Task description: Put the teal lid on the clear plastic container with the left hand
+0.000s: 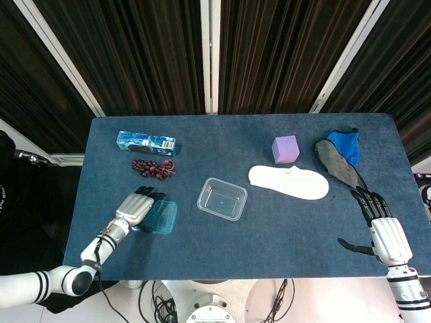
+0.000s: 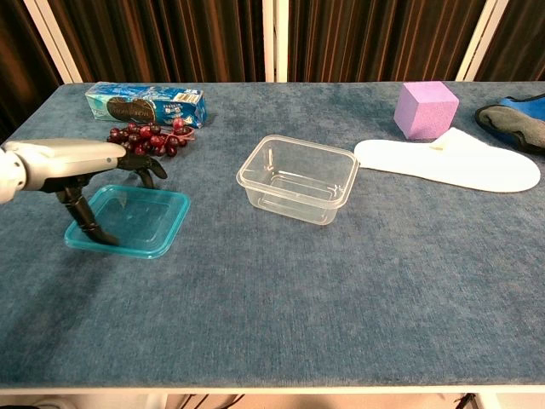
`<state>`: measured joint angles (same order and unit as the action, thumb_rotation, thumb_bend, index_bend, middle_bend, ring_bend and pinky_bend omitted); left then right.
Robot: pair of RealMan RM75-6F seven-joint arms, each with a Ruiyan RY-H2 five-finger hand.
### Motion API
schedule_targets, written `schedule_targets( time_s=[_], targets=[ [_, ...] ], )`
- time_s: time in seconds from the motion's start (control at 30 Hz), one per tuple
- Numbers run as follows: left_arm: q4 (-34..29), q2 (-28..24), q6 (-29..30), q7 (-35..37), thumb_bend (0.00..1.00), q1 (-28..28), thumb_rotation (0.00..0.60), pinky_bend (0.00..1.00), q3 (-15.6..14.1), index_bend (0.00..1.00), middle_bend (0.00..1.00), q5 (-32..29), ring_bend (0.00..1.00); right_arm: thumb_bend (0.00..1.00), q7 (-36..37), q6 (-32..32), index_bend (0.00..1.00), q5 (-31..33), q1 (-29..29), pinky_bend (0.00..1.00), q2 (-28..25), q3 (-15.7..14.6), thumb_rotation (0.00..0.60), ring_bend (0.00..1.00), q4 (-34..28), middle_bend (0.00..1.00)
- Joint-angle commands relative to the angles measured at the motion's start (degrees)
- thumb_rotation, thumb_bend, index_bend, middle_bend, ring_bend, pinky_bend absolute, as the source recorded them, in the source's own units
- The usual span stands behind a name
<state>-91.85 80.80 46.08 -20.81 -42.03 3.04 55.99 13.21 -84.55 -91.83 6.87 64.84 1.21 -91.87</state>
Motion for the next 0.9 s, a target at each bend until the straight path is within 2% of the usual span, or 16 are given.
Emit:
schedule_targets(
  time_s=[0.03, 0.1, 0.17, 0.3, 0.43, 0.53, 0.9],
  targets=[
    [-3.68, -2.7, 3.27, -1.01, 0.05, 1.35, 0.598, 0.08, -0.9, 0.13, 0.23, 1.13, 0.03, 0.03, -0.12, -0.09, 0.0, -0.33, 0.14, 0.0, -0.09, 0.05, 0.6, 0.0, -0.15, 0.0],
    [-6.0, -4.78, 4.92, -3.44, 0.05, 1.79, 0.577, 0.07, -2.26, 0.12, 0.21, 2.56, 0.03, 0.03, -0.14, -0.29, 0.0, -0.72, 0.22, 0.0, -0.18, 0.06, 0.6, 0.0, -0.19, 0.0],
    [-8.26, -6.59, 5.82, -6.37, 0.05, 1.95, 0.554, 0.06, -3.7, 0.11, 0.13, 2.8, 0.02, 0.03, 0.03, -0.44, 0.0, -0.96, 0.27, 0.0, -0.2, 0.06, 0.6, 0.0, -0.11, 0.0],
    [-12.68, -8.9, 5.83, -12.91, 0.05, 0.93, 0.597, 0.03, -5.73, 0.08, 0.01, -1.83, 0.0, 0.03, 0.96, -0.51, 0.0, -1.32, 0.38, 0.0, 0.17, -0.05, 0.6, 0.0, 0.66, 0.0],
    [-13.6, -7.81, 6.71, -18.56, 0.05, -1.05, 0.6, 0.01, -6.3, 0.04, 0.0, -8.2, 0.0, 0.03, 2.43, -0.71, 0.0, -1.51, 0.27, 0.0, 0.78, -0.31, 0.6, 0.0, 2.12, 0.0],
    [-13.0, -6.08, 8.27, -20.38, 0.05, -1.97, 0.6, 0.0, -5.67, 0.02, 0.0, -11.9, 0.0, 0.03, 3.29, -1.13, 0.0, -1.56, 0.07, 0.0, 0.9, -0.38, 0.6, 0.0, 2.92, 0.0],
    [-12.68, -2.72, 11.33, -23.81, 0.05, -4.14, 0.6, 0.02, -5.29, 0.01, 0.0, -18.78, 0.0, 0.03, 4.84, -1.67, 0.0, -1.73, -0.2, 0.0, 1.37, -0.64, 0.6, 0.0, 4.42, 0.0]
  ],
)
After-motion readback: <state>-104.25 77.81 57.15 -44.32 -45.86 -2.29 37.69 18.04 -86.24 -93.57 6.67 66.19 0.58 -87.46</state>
